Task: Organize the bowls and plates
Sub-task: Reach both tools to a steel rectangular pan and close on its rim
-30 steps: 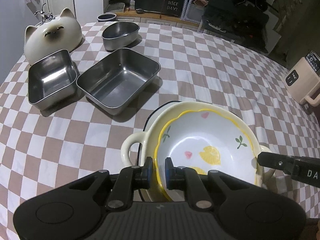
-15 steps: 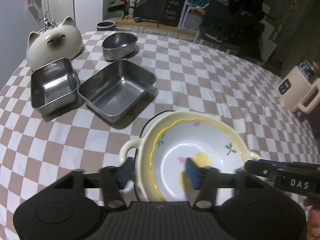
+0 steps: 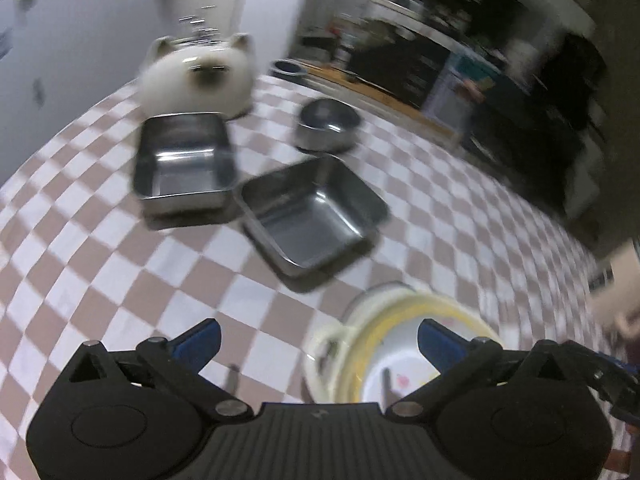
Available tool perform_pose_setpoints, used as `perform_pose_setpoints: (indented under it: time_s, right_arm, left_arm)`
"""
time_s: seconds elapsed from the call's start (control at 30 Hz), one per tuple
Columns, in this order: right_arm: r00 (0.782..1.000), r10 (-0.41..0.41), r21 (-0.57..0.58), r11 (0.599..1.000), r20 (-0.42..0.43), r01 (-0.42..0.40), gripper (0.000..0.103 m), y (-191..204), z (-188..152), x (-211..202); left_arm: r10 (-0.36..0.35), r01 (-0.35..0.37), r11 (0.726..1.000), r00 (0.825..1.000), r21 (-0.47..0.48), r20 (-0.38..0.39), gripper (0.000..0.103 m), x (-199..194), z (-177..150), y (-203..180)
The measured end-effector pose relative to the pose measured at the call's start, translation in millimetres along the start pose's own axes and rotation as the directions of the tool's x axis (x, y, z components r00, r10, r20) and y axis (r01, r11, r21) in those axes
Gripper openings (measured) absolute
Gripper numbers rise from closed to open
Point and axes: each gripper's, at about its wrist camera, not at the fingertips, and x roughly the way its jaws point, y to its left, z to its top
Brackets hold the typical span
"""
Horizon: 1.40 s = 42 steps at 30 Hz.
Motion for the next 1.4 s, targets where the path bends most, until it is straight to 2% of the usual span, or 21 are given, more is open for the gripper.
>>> perform_pose_setpoints:
  time_s: [0.1,0.27,0.37,0.47,0.6,0.73,0.77,0.83,0.9,1.0,1.03,1.07,1.17,1.23,1.4]
  right_arm:
    - [0.999,0.017,-0.056,0.998,0.027,-0.015,0.103,6,18,12]
    - [0.997,0.074,-0.106,0.992,0.034,-0.070,0.103,20,49,47]
    - [0.989,0.148,-0.117,0.982,0.007,-0.147,0.103,31,70,74]
    - [0.993,0.113,-0.116,0.986,-0.038,-0.117,0.102,46,91,103]
    - [0.984,0.162,-0.144,0.975,-0.069,-0.171,0.090,63,106,137]
    - [0.970,0.219,-0.164,0.958,-0.107,-0.234,0.070,77,110,163]
    - [0.966,0.228,-0.167,0.955,-0.121,-0.246,0.067,82,111,170]
    - [0.961,0.237,-0.184,0.948,-0.145,-0.261,0.053,92,113,185]
    - [0.955,0.238,-0.209,0.939,-0.175,-0.273,0.045,100,113,200]
    - [0.953,0.210,-0.263,0.928,-0.218,-0.264,0.042,112,108,217]
    - [0.952,0.201,-0.279,0.923,-0.232,-0.263,0.039,115,107,223]
    - [0.949,0.198,-0.289,0.919,-0.245,-0.266,0.035,117,105,227]
    - [0.952,0.184,-0.310,0.915,-0.245,-0.256,0.028,116,101,227]
    - [0.950,0.184,-0.297,0.920,-0.251,-0.256,0.017,110,101,223]
    - [0.954,0.213,-0.253,0.931,-0.210,-0.263,0.012,94,104,196]
  left_arm:
    - [-0.004,0.005,0.997,1.000,-0.082,0.007,0.103,2,6,13]
    - [0.051,-0.048,0.983,0.999,-0.180,0.009,0.103,10,14,29]
    - [0.106,-0.093,0.959,0.994,-0.268,0.034,0.103,19,24,41]
    - [0.137,-0.107,0.932,0.989,-0.346,0.064,0.101,26,34,55]
    - [0.082,-0.049,0.892,0.995,-0.448,0.053,0.093,39,42,73]
    - [0.022,-0.003,0.866,0.999,-0.500,0.032,0.072,54,46,79]
    - [0.011,0.004,0.867,1.000,-0.498,0.027,0.065,58,47,79]
    - [-0.011,0.018,0.875,1.000,-0.485,0.017,0.055,66,48,76]
    - [-0.025,0.026,0.884,1.000,-0.466,0.009,0.048,73,51,72]
    - [-0.043,0.036,0.894,0.999,-0.446,-0.005,0.032,84,53,68]
    - [-0.050,0.040,0.898,0.999,-0.437,-0.012,0.021,87,54,67]
    - [-0.055,0.040,0.904,0.998,-0.426,-0.022,0.014,90,55,66]
    - [-0.030,0.017,0.929,0.999,-0.369,-0.029,0.013,91,58,60]
    - [-0.010,0.002,0.946,1.000,-0.324,-0.023,0.013,89,58,55]
    - [-0.014,0.027,0.971,0.998,-0.236,0.058,0.013,70,63,39]
